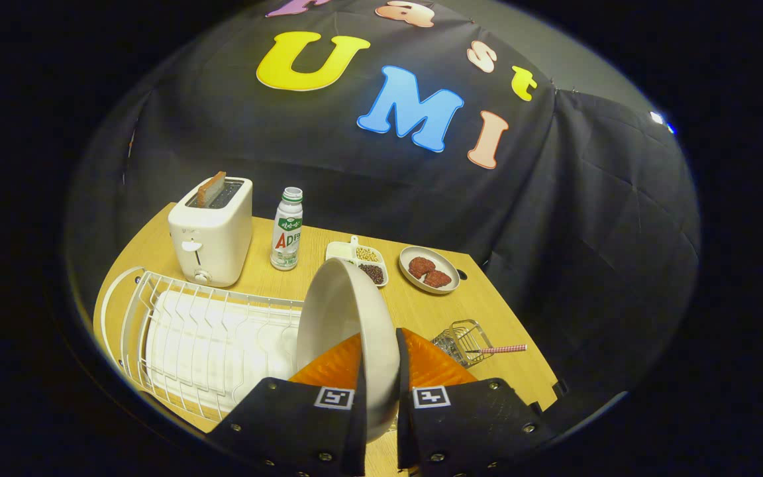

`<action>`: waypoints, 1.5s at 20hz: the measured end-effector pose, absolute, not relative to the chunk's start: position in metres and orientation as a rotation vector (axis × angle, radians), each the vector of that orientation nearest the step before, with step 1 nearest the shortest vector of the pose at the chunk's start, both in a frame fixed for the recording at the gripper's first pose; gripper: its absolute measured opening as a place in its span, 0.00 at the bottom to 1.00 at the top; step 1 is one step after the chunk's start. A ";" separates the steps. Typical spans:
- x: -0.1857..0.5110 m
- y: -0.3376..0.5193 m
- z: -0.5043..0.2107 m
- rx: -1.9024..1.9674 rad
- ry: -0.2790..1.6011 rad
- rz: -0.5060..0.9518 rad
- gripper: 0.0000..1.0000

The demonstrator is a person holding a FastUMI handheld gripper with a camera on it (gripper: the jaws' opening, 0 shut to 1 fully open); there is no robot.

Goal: Take the plate from the dish rack, then take the spoon from the basket and place it into the plate.

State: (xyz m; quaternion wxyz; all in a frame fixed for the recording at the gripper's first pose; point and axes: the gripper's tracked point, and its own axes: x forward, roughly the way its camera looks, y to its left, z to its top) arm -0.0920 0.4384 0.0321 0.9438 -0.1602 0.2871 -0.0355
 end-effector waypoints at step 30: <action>-0.271 0.370 -0.027 -0.154 0.672 0.092 0.18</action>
